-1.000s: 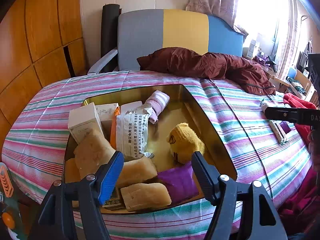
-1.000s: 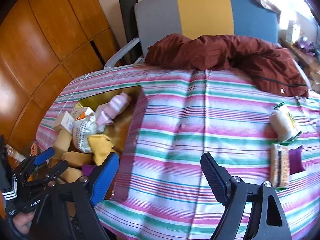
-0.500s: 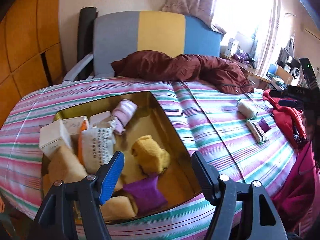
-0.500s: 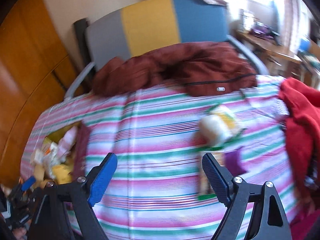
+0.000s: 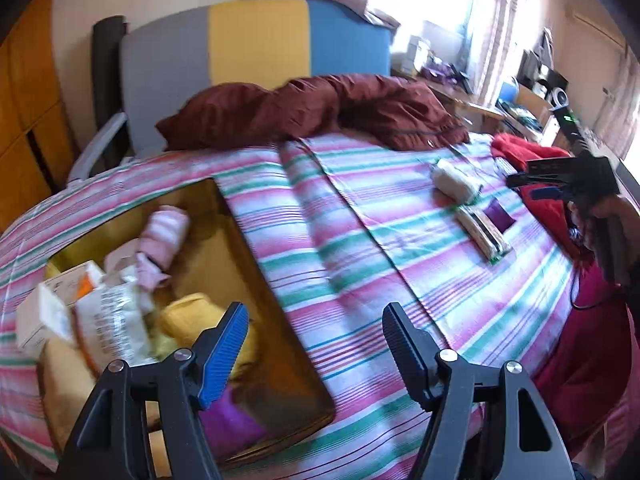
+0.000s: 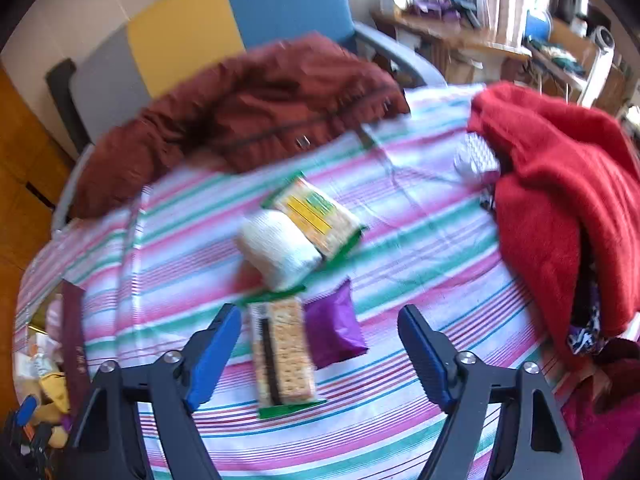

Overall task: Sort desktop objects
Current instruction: 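Grasp the second purple pouch with the right tool while the left tool grasps the small cracker packet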

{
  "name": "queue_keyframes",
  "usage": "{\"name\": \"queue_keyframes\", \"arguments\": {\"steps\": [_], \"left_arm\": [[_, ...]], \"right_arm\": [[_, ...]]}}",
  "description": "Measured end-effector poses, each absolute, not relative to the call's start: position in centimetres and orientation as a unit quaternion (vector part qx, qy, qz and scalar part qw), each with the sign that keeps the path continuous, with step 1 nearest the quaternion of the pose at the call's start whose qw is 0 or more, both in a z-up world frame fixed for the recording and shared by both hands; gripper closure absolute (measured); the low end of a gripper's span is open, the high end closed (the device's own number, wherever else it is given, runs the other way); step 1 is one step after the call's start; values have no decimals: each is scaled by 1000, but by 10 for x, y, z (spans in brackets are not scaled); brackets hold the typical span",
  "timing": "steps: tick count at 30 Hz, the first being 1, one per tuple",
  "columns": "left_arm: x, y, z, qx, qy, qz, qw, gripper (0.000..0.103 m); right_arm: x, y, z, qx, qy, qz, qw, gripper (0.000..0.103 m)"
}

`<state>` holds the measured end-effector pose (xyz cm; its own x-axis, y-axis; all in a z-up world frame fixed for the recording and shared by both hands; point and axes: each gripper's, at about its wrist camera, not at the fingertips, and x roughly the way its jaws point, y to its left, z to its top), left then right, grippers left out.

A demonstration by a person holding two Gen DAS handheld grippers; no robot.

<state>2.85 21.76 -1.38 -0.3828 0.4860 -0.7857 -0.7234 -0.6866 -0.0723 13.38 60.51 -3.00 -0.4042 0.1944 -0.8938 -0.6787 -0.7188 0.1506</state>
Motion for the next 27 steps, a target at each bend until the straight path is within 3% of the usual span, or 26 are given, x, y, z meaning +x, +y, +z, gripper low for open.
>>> {"name": "queue_keyframes", "arguments": {"steps": [10,21,27], "left_arm": [[36,274,-32,-440,172,779,413,32],[43,355,-46,-465,178,729,470,33],[41,406,-59,-497,160,695,494,40]], "right_arm": [[114,617,-80,-541,259,759,256,59],[114,614,-78,-543,238,763,258,73],[126,627,-72,-530,241,758,292,74]]}}
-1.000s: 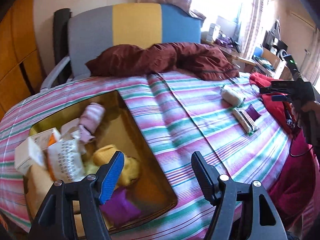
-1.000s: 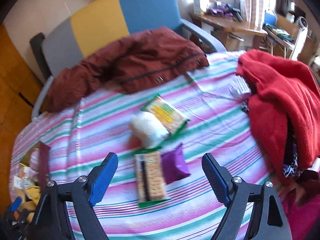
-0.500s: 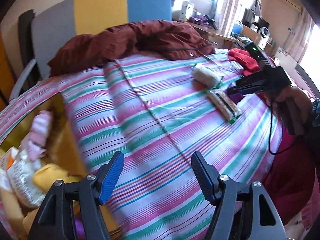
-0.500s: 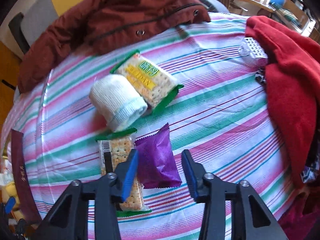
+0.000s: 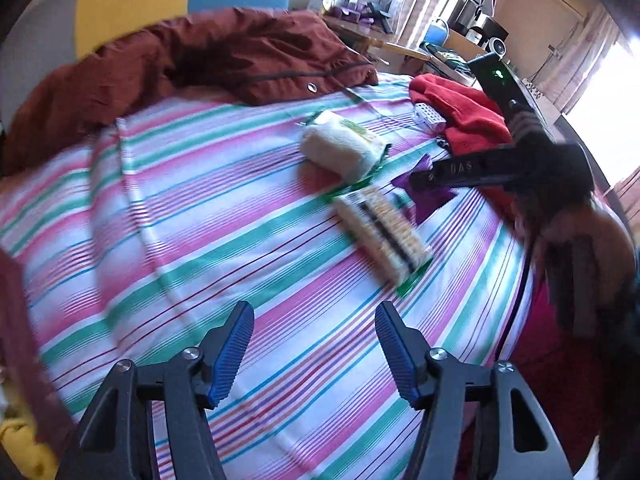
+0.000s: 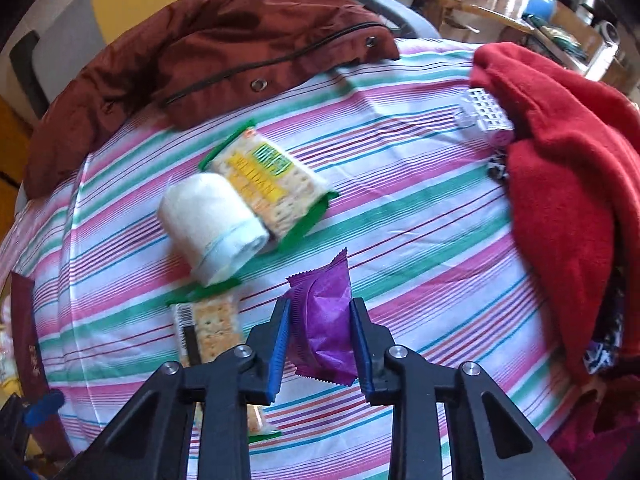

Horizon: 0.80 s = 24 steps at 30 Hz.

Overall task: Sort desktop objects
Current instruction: 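Grasp the second purple pouch with the right tool while the left tool grasps the small cracker packet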

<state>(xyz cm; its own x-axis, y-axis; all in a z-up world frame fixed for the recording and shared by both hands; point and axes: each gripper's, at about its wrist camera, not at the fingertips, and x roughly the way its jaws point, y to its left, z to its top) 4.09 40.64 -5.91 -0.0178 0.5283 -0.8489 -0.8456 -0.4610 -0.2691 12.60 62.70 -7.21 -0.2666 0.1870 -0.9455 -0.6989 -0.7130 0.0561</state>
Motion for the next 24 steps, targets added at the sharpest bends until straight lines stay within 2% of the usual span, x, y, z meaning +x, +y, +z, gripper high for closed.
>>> {"name": "queue_keyframes", "arguments": {"steps": [8,13,16,20,22,24], "left_arm": [[40,477,-70,-523,139,668,511,40],[46,508,-82,-529,158,670,496,39],[47,522,-90,-529,171,677,482,38],[50,535,-105,-530,191,678,473,37],[53,535,-105,-515,202,682,479,37],[52,532,-106,-513,195,680,486,37]], "right_arm": [[138,635,-73,-532,254,748,304,74],[147,641,-74,-529,278,741,307,72],[155,648,-75,-523,302,731,317,66],[160,649,-74,-521,312,729,317,66],[162,650,-76,-525,317,725,313,62],[163,650,-79,-529,324,720,310,45]]}}
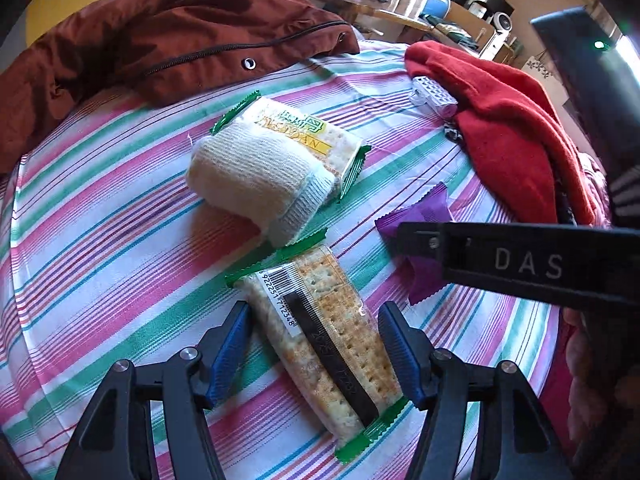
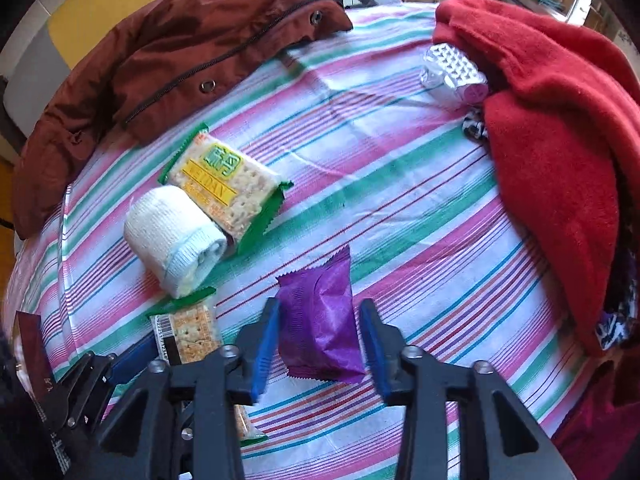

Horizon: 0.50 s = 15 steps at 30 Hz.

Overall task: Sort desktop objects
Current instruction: 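Grasp the second purple pouch with the right tool while the left tool grasps the small cracker packet, then carry the purple pouch and cracker packet into the gold tray and open both tools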

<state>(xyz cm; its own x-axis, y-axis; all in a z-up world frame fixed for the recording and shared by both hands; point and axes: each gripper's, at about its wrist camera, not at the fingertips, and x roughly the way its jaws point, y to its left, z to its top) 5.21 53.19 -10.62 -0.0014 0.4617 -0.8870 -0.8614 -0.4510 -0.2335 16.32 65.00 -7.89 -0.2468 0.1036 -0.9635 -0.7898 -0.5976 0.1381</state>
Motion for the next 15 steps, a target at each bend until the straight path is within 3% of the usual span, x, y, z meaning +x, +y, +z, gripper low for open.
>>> {"name": "queue_keyframes", "arguments": {"steps": [3,5,7,8,9,10,15], "left_arm": [[48,529,-107,-514,189,677,491,37],[50,527,-106,-506,202,677,494,41],[48,523,-104,-503,201,683,490,52],[47,520,-104,-502,199,686,488,54],[46,516,-103,-501,197,688,487,62],[44,511,-103,-499,198,691,484,69],[33,481,-99,-495,177,704,478,71]], "right_arm": [[165,648,-77,-533,311,720,318,34],[164,646,-78,-542,292,717,327,34],[162,641,-79,-556,271,714,329,35],[160,637,-80,-564,257,712,329,38],[158,632,-82,-574,240,713,325,55],[156,629,-83,-579,230,713,323,60],[156,619,-74,-574,204,725,320,63]]}}
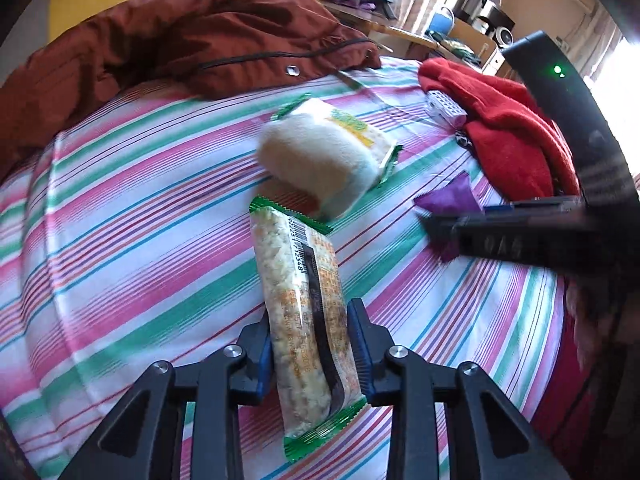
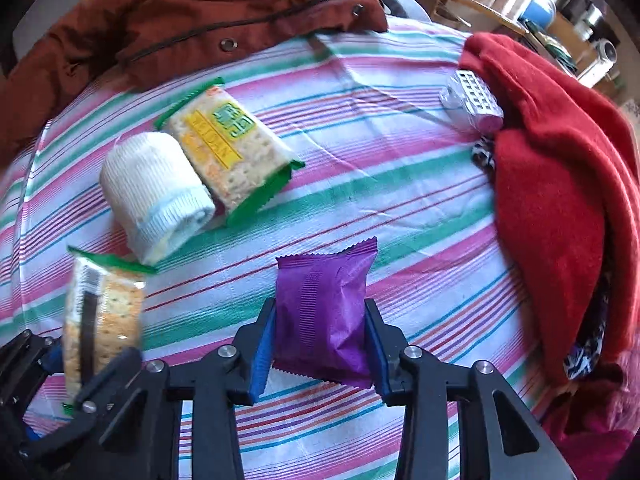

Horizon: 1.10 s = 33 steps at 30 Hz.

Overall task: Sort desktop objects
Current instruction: 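Carry the purple pouch and cracker packet into the gold tray and open both tools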

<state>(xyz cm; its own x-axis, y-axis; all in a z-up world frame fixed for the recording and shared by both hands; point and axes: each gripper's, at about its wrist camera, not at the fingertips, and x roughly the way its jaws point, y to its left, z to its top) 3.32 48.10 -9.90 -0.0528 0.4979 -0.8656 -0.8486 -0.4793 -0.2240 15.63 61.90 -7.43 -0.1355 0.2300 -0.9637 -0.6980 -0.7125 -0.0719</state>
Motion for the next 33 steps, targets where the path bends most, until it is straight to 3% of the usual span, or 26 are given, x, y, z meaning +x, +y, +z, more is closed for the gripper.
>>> {"name": "queue_keyframes", "arguments": {"steps": [5,12,18,26,33], "left_arm": [[24,433,-90,-490,157,721,464,78],[14,366,-61,-464,131,757,442,85],[12,324,-48,-457,107,769,435,85],[10,256,-3,-414,68,810,410,85],[-13,184,18,-391,27,857,335,85]], "right_arm": [[161,611,-52,-531,211,763,301,63],[114,543,-29,-489,148,828,229,63],[98,564,-55,-495,133,830,218,63],[97,537,-28,-467,134,857,172,63],[53,442,7,-444,120,887,41,63]]}}
